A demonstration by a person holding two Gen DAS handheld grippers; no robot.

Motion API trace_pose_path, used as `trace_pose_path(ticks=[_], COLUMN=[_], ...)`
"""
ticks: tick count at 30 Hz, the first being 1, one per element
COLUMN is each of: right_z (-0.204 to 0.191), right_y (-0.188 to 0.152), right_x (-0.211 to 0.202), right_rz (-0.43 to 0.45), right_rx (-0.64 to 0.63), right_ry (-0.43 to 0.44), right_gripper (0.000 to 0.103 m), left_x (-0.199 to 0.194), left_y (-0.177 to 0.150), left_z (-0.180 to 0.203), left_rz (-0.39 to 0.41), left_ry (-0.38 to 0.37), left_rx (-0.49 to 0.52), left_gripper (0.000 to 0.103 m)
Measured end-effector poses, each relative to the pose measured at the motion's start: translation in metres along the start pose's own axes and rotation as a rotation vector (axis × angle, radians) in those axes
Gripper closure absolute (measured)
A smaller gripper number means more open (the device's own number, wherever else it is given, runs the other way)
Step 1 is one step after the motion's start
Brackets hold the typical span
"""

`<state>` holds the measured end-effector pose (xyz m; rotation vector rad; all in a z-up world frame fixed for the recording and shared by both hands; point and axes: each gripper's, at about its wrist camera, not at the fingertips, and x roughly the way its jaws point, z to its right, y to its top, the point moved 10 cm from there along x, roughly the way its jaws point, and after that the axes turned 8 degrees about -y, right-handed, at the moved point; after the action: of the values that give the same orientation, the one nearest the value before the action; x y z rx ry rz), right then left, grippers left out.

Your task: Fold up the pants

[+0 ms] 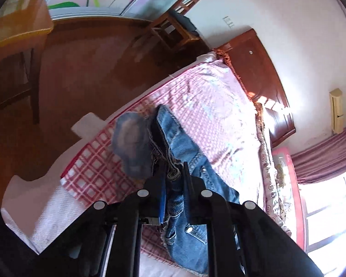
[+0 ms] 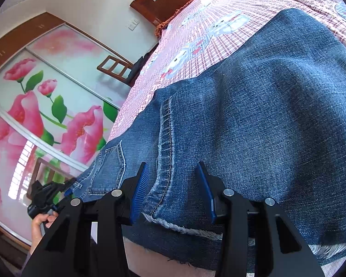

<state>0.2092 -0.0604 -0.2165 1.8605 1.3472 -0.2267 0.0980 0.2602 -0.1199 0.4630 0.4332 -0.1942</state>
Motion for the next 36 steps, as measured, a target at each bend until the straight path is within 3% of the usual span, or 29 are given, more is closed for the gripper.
trace_pose_path(ticks=[5, 9, 11, 13, 17, 21, 26, 29, 36], right_z=[0.0, 0.001, -0.002, -0.004, -0.002, 0.034, 0.091, 0.12, 0.146], right_y=[0.0, 0.002, 0.006, 0.016, 0.03, 0.023, 0.017, 0.018, 0.014], right_x=[-0.002, -0.004, -0.01, -0.03, -0.081, -0.114, -0.152, -0.165, -0.167], right_rz=[0.005, -0.003, -0.023, 0.036, 0.16, 0.232, 0.396, 0.471, 0.516], right_rx=[0.008, 0.039, 0.091, 0.14, 0.177, 0.264, 0.439, 0.502, 0.592], right_ry=[0.013, 0.043, 0.099, 0.139, 0.255, 0.303, 0.323, 0.293, 0.292], right_gripper=[0.061, 0.06, 0.048, 0.023, 0.02, 0.018, 0.018, 0.018, 0.018], left_x=[0.01, 0.023, 0.03, 0.039, 0.051, 0.069, 0.098, 0.115, 0.139], left_y=[0.0, -0.013, -0.023, -0.038, -0.08, -0.133, -0.21, -0.259, -0.337], left_z=[0.049, 0.1, 0.126, 0.152, 0.199, 0.239, 0.264, 0.265, 0.25], left_rz=[-0.012, -0.066, -0.096, -0.138, -0.233, -0.347, -0.497, -0.587, -0.707], left_ry=[-0.129, -0.229, -0.287, -0.334, -0.43, -0.497, -0.519, -0.488, -0.419], left_rx=[0.058, 0.167, 0.21, 0.257, 0.329, 0.392, 0.468, 0.502, 0.593], left_gripper=[0.092, 0.092, 0.092, 0.092, 0.092, 0.092, 0.092, 0.092, 0.092])
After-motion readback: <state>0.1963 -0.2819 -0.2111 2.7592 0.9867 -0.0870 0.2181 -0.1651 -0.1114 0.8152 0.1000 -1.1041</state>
